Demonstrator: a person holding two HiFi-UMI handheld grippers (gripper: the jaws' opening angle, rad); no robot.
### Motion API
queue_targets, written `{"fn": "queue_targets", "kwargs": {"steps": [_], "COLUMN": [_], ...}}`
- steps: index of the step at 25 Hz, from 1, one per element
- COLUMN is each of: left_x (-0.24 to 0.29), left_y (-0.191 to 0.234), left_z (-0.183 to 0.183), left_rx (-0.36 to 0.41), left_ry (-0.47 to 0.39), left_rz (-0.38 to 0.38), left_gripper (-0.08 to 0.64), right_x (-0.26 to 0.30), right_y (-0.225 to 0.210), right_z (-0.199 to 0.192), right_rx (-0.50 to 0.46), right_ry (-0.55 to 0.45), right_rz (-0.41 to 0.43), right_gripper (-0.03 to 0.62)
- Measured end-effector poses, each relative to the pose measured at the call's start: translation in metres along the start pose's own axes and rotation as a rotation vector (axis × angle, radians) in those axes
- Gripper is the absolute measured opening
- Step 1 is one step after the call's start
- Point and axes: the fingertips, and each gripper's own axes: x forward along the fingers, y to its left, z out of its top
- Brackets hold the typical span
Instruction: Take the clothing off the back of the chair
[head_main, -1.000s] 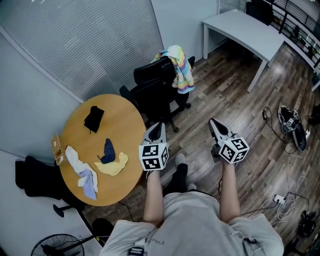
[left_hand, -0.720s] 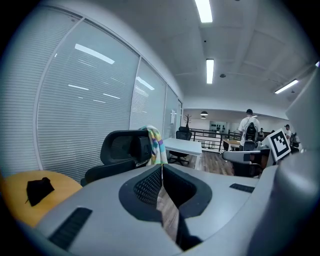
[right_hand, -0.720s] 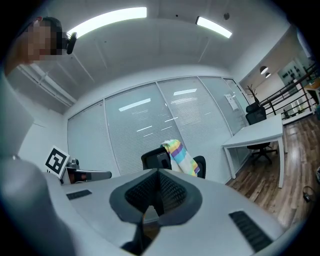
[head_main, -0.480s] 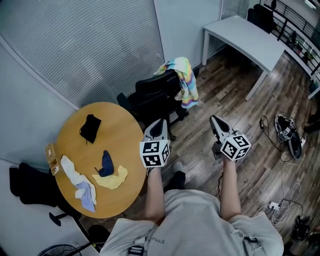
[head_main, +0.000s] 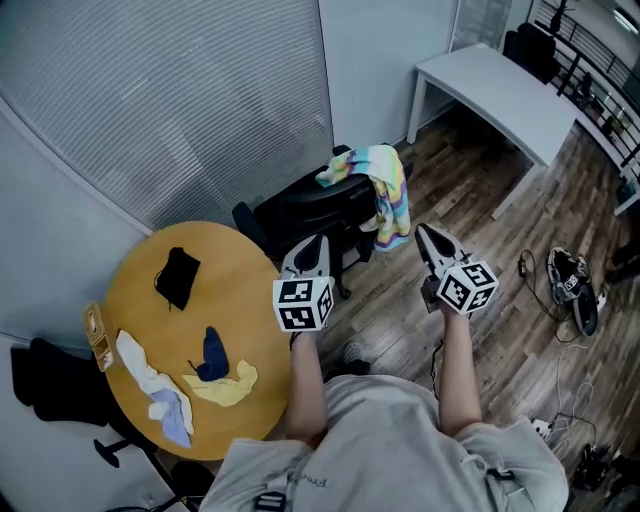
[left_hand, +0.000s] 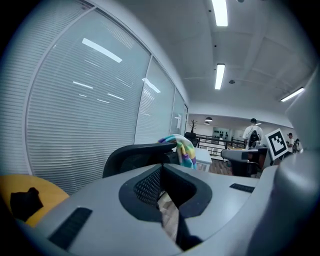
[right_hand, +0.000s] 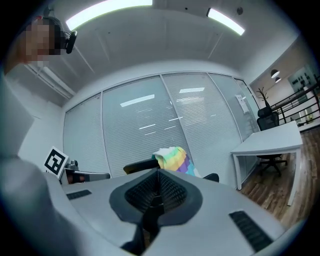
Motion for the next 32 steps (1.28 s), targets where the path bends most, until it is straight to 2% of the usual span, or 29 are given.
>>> {"fn": "queue_targets", "kwargs": {"steps": [3, 7, 11, 15, 18, 22, 32], "left_x": [0.017, 0.029, 0.038, 0.044, 0.043, 0.039, 0.022], "left_y": [0.011, 0.018, 0.011, -0.002, -0.013, -0.02, -0.019], "left_z": [0.007, 0.015, 0.016, 0.018, 0.023, 0.027, 0.023], "left_rx": [0.003, 0.001, 0.021, 0.034, 0.044, 0.059, 0.053], "left_ry": [0.003, -0.002, 0.011, 0.023, 0.015, 0.006, 0.009], "left_rz": [-0.011, -0.019, -0.025, -0.02, -0.015, 0.01, 0.081], "left_gripper": [0.029, 0.029, 0.029, 0.029, 0.029, 0.029, 0.029], "right_x": [0.027, 0.06, 0.094, 0.118, 0.132, 0.147, 0.173], "right_y": [-0.007, -0.012, -0.013, -0.015, -0.02, -0.028, -0.036], "right_z": [0.01, 0.022, 0.035, 0.035, 0.032, 0.023, 0.005], "right_rx": [-0.023, -0.133, -0.231, -0.284, -0.283, -0.254, -0.261], "right_ry": [0.0, 0.058, 0.127, 0.204, 0.237, 0.271, 0.392], "right_rz": [0.011, 0.066, 0.14, 0.197, 0.205, 0.233, 0.339], "right_gripper": [0.026, 0.036, 0.111, 0.264, 0.353, 0.409, 0.431]}}
